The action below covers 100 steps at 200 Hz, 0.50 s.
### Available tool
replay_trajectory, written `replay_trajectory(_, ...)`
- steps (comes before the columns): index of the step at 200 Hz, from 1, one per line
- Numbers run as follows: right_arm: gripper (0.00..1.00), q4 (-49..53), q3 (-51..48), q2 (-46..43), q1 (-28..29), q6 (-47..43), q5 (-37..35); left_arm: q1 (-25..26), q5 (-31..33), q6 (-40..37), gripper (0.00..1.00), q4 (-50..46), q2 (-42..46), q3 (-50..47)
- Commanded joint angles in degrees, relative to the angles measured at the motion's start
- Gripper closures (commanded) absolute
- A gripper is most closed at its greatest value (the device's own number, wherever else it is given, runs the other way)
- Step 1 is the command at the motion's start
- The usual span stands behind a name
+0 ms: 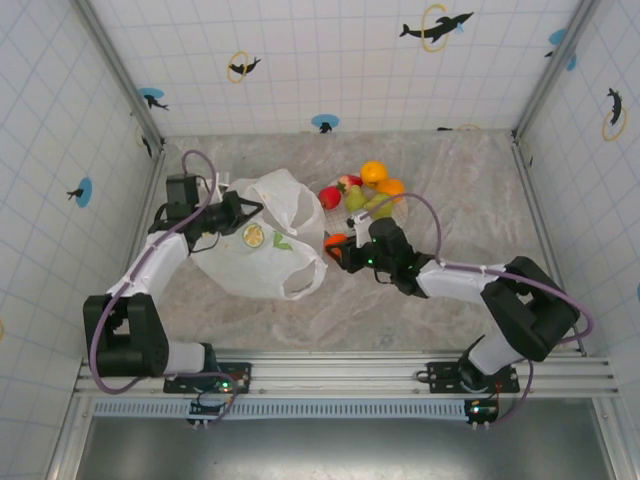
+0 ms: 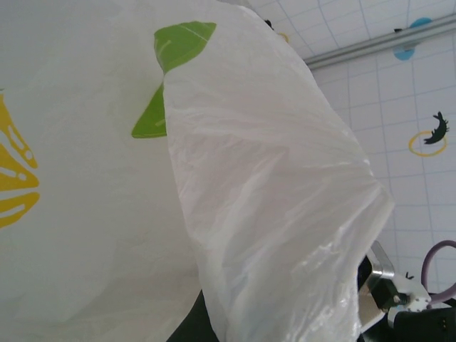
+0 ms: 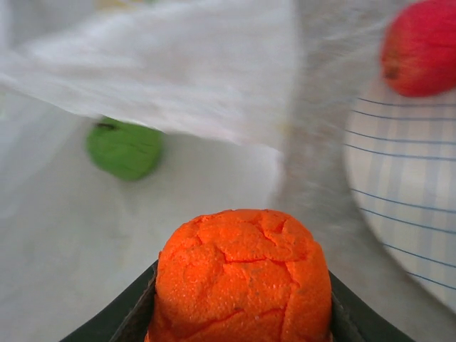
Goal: Place the fruits into the plastic bag
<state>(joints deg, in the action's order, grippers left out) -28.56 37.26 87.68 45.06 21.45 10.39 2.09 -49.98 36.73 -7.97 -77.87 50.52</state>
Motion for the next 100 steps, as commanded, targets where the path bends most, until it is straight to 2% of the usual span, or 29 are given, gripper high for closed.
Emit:
replay_trajectory(1,0.53,-6.25,3.21,3.27,2.41,2.21,3.05,1.94,-0.54,2.72,1.0,2.42,1.91,-0.75)
replay_trajectory(57,0.55,-14.44,7.04,12.4,2.88,8.25,2.31,6.31,0.49,5.54,1.0,3.73,2.63,-0.98)
replay_trajectory(100,0.55,-11.09,3.0,5.98,-0.82,7.88,-1.38,9.07,0.58,5.72,1.0,0.6,3.99,-0.14)
